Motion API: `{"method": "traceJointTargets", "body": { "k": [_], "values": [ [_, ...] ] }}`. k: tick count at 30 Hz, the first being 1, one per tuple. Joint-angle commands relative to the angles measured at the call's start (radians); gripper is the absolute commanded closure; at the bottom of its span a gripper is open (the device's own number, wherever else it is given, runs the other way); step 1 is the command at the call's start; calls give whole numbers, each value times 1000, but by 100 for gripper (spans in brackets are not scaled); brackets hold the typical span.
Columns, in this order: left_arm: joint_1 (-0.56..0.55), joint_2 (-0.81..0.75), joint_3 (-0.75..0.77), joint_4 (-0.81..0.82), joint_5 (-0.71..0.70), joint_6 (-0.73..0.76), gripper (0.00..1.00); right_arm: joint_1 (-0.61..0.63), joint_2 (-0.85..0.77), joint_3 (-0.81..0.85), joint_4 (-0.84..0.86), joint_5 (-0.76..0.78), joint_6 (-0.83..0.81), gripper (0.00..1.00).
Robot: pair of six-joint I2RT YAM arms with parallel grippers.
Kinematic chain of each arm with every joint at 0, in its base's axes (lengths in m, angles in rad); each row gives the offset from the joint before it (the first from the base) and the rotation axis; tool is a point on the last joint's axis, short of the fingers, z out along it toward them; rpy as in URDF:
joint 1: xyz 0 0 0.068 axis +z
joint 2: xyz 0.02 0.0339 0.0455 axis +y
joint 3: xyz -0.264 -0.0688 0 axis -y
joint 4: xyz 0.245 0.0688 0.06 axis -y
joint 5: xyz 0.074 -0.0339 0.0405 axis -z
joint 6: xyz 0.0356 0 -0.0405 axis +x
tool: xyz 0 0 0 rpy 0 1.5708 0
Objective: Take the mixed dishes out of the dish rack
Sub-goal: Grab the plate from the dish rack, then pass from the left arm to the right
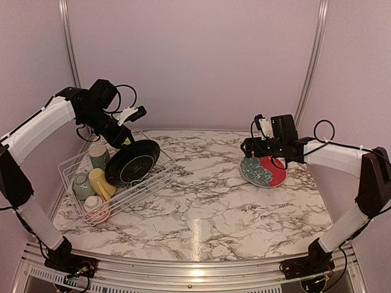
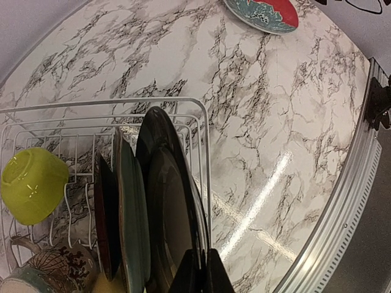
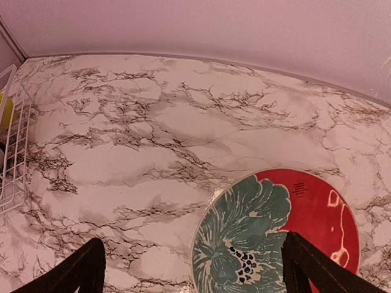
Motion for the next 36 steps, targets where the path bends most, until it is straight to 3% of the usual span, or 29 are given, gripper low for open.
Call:
{"method": "traceJointTargets", "body": {
  "k": [1, 14, 21, 32, 36],
  "values": [
    [14, -103, 89, 65, 13, -21, 100, 23, 18, 50, -11, -6, 9, 3],
    [13, -150, 63, 84, 28, -137, 100, 118, 94, 110, -2, 12, 23, 3],
    [12, -156, 40, 137, -26, -295, 100, 162, 121, 134, 14, -18, 56, 3],
    [-70, -159, 73, 182, -192, -518, 100, 179, 187, 170, 197, -290, 349, 3],
    [-113, -144, 120, 198, -245, -589, 100, 227, 210, 220, 222, -283, 373, 3]
  ]
}}
